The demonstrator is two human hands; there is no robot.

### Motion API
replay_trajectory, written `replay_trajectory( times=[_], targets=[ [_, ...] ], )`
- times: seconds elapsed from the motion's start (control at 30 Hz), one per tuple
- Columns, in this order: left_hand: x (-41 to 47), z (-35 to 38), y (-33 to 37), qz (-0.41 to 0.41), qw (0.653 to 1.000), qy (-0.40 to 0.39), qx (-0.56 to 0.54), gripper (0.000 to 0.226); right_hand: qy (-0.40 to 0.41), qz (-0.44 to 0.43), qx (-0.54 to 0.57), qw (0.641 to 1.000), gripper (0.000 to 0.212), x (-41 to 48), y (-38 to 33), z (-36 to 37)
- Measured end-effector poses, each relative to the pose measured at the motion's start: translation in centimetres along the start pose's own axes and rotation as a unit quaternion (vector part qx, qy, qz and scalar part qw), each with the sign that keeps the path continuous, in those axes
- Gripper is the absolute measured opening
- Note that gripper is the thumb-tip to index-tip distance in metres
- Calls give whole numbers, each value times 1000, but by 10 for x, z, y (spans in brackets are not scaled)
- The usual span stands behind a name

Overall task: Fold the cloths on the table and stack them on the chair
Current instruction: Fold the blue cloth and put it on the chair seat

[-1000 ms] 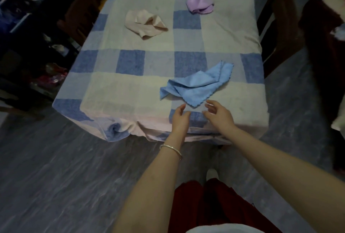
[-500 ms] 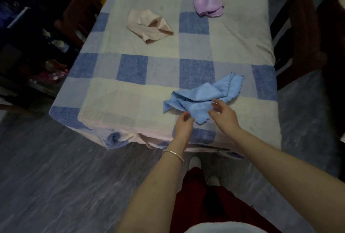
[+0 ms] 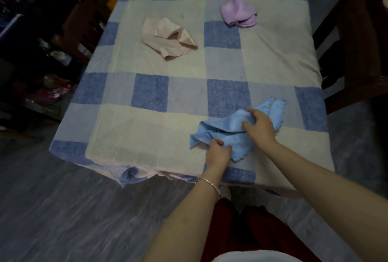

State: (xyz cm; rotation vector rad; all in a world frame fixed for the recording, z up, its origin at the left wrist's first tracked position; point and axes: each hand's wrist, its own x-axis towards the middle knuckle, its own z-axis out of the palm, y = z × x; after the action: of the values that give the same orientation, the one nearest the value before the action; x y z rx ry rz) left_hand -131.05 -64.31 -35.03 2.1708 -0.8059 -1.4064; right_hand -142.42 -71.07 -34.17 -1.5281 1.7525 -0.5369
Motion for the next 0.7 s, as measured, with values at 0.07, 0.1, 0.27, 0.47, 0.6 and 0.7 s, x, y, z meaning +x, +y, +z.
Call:
replay_trajectory(
  times=[0.07,0.1,0.27,0.47,0.6,0.7],
  targets=[
    [3,-1,2,12,1000,-10,8,20,0,4,-6,1000,46,7,-3,0],
    [5,-1,2,16,1000,-10,15,19,-4,12,-10,1000,47,10,-4,0],
    [12,-4,4,12,1000,-2,13,14,-43,52,-62,996,52,22,-8,-1],
    [16,6,3,-4,999,20,-27,12,-62,100,-49,992,65,33,-9,-5],
    [15,11,1,6,997,20,-70,14,-123,123,-47,984,40,29,-7,-11],
    [17,11,4,16,993,19,-113,23,-159,73,-6,985,26,22,2,-16]
  ],
)
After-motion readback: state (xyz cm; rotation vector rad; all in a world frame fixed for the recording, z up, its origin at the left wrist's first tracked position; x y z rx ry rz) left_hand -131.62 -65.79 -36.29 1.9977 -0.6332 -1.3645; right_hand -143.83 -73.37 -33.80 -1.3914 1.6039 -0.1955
